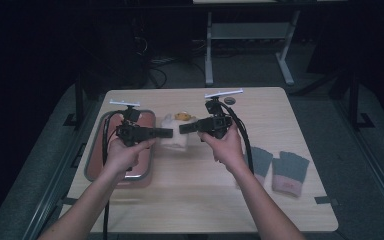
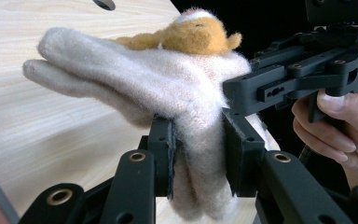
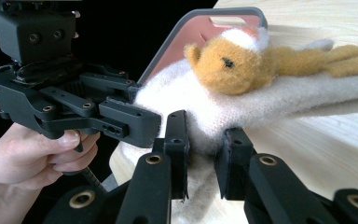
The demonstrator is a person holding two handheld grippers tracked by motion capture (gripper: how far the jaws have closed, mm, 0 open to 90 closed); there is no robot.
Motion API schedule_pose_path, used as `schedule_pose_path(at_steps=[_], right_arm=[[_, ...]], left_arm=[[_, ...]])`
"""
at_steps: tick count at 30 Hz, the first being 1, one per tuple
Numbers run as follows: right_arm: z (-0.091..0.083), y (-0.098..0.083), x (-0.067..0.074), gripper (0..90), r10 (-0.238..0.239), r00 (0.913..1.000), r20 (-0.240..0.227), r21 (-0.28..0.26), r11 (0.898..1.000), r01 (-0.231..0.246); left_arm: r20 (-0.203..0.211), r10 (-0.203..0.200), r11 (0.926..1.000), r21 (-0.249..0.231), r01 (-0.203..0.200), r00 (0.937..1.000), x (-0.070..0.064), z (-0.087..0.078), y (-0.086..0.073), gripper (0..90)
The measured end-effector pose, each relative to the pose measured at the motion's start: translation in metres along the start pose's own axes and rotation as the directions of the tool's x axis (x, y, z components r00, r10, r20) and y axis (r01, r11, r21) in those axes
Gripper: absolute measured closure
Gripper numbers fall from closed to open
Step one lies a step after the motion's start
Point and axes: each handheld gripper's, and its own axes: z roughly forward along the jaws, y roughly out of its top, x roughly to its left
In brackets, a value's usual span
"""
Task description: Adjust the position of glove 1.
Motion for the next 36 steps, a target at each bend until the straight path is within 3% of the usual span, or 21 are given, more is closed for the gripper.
schedule_pose_path(at_steps=[16,29,36], right_arm=[[0.011,0.012,0.02,76.2,-0.025,0.9996,-0.013,0.0,1.0,0.025],[0.026,0.029,0.035,76.2,-0.052,0.9984,-0.023,0.015,0.999,0.052],[0.038,0.036,0.043,75.9,-0.063,0.9974,-0.034,0.027,0.998,0.064]], left_arm=[[-0.014,0.02,0.9996,-0.017,-0.02,0.9997,0.001,-0.026,0.007,67.0],[-0.032,0.012,0.9991,-0.04,-0.013,0.9994,0.008,-0.049,0.011,67.0],[-0.063,0.009,0.9986,-0.052,-0.012,0.998,0.012,-0.063,0.011,66.9]])
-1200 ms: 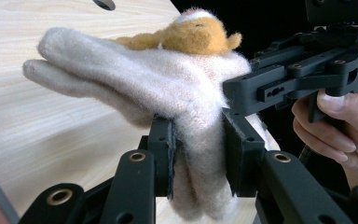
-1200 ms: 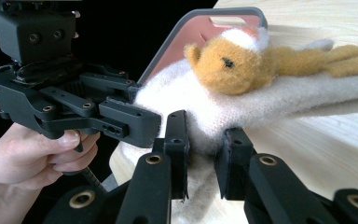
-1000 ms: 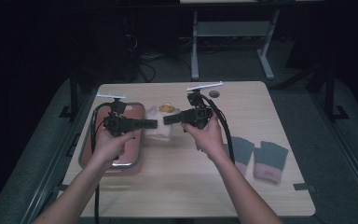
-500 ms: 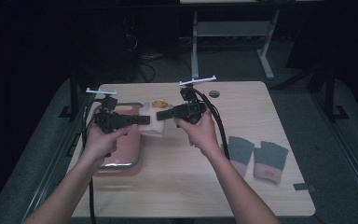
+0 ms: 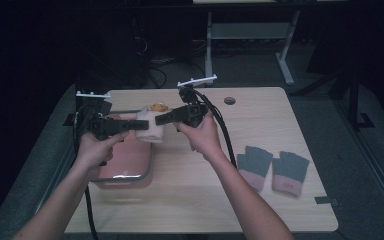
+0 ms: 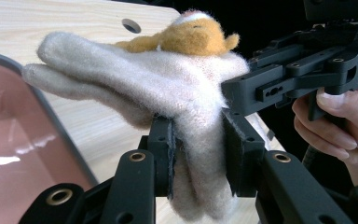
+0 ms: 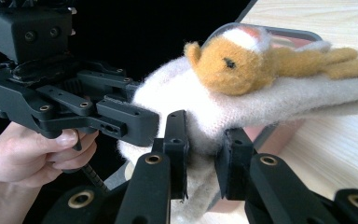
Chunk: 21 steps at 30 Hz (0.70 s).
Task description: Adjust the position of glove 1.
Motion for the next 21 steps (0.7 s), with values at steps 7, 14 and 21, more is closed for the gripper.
schedule_pose_path(at_steps=[7,14,21], right_arm=[[0.016,0.006,0.005,75.8,-0.008,0.9998,-0.017,0.017,1.0,0.008],[0.033,0.011,0.009,75.8,-0.014,0.9987,-0.049,0.033,0.999,0.016],[0.046,0.014,0.013,75.8,-0.007,0.998,-0.063,0.05,0.999,0.01]], left_arm=[[-0.015,-0.012,0.9999,-0.009,0.012,0.9998,0.009,-0.012,-0.003,67.0],[-0.041,-0.017,0.9997,-0.015,0.017,0.999,0.017,-0.027,-0.007,66.9],[-0.057,-0.036,0.999,-0.027,0.035,0.9977,0.025,-0.037,-0.01,67.0]])
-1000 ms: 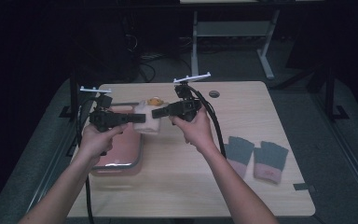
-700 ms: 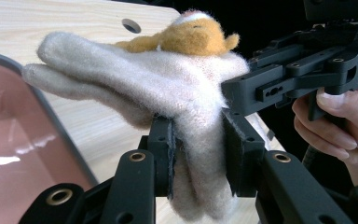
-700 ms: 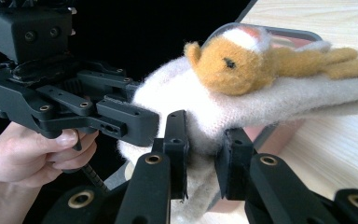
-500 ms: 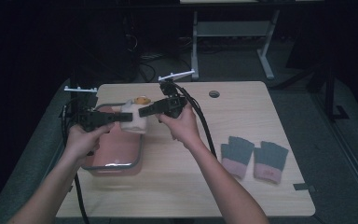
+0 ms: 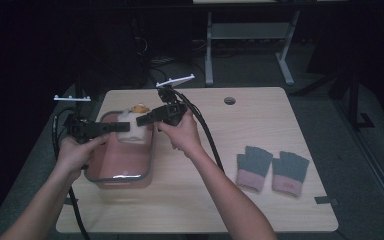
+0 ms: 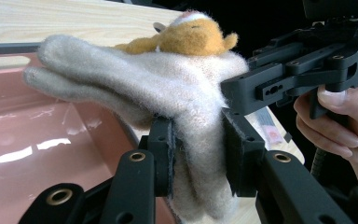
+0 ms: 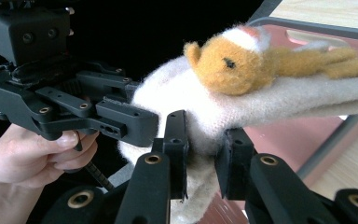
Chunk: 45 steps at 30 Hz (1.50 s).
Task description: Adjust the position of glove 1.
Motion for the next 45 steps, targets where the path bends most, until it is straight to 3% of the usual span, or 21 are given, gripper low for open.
schedule_pose_path(at_steps=[19,35,45], right_arm=[[0.036,0.011,-0.001,75.6,0.009,0.9996,-0.027,0.046,0.999,-0.008],[0.062,0.004,-0.018,75.5,0.043,0.9987,-0.028,0.09,0.995,-0.04],[0.077,-0.007,-0.034,75.3,0.084,0.9958,-0.035,0.11,0.991,-0.08]], left_arm=[[-0.042,-0.039,0.9992,-0.009,0.039,0.9983,0.022,-0.016,-0.007,66.9],[-0.072,-0.09,0.9957,0.014,0.091,0.9933,0.043,-0.008,-0.023,67.0],[-0.099,-0.106,0.9921,0.056,0.112,0.9894,0.055,0.002,-0.035,67.0]])
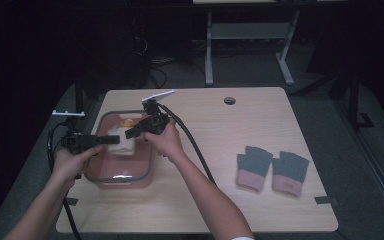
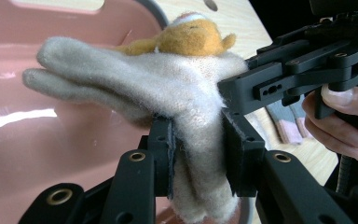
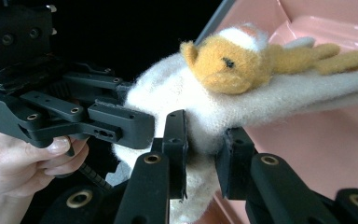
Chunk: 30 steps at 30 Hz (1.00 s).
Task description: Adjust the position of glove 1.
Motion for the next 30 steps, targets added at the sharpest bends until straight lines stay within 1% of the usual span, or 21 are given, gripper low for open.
schedule_pose_path(at_steps=[4,7,10,11,15,18,19,21,25,27,29,30], right_arm=[[0.006,-0.005,-0.007,75.3,0.012,0.9999,0.012,0.011,1.0,-0.012],[0.011,-0.009,-0.015,75.0,0.027,0.9996,0.013,0.021,0.999,-0.027],[0.016,-0.014,-0.022,74.7,0.036,0.9991,0.024,0.031,0.999,-0.037],[0.019,-0.015,-0.024,74.6,0.039,0.9988,0.029,0.035,0.999,-0.04],[0.028,-0.02,-0.031,74.6,0.047,0.9975,0.053,0.063,0.997,-0.05],[0.032,-0.021,-0.032,74.1,0.043,0.9962,0.075,0.078,0.996,-0.049],[0.033,-0.021,-0.032,73.9,0.04,0.9951,0.09,0.086,0.995,-0.048],[0.034,-0.022,-0.031,73.8,0.04,0.994,0.102,0.09,0.995,-0.049],[0.034,-0.022,-0.029,72.8,0.02,0.9918,0.126,0.101,0.994,-0.033],[0.034,-0.022,-0.027,72.4,0.011,0.9907,0.136,0.106,0.994,-0.026],[0.034,-0.022,-0.026,72.3,-0.004,0.9893,0.146,0.111,0.994,-0.012],[0.033,-0.022,-0.025,72.2,-0.003,0.9882,0.153,0.112,0.994,-0.015]], left_arm=[[-0.016,0.001,0.9996,0.028,0.0,0.9999,0.003,0.007,-0.003,66.8],[-0.035,0.004,0.9986,0.053,-0.002,0.9994,0.005,0.013,-0.006,66.8],[-0.065,0.018,0.9966,0.082,-0.012,0.9977,0.006,0.02,-0.009,66.8],[-0.068,0.02,0.9956,0.092,-0.014,0.9975,0.007,0.023,-0.01,66.8],[-0.102,0.024,0.9917,0.128,-0.01,0.9945,0.01,0.029,-0.015,66.8],[-0.131,0.028,0.9886,0.15,-0.008,0.991,0.011,0.033,-0.017,66.8],[-0.137,0.029,0.9881,0.154,-0.007,0.9902,0.011,0.034,-0.018,66.8],[-0.147,0.039,0.9861,0.166,-0.014,0.9884,0.011,0.036,-0.018,66.9],[-0.153,0.039,0.9852,0.171,-0.013,0.9874,0.012,0.037,-0.021,67.2],[-0.163,0.032,0.9859,0.167,-0.004,0.9861,0.013,0.037,-0.022,67.4],[-0.173,0.033,0.9853,0.171,-0.003,0.9843,0.014,0.038,-0.023,67.5],[-0.177,0.031,0.9854,0.171,-0.001,0.9836,0.014,0.037,-0.023,67.6]])
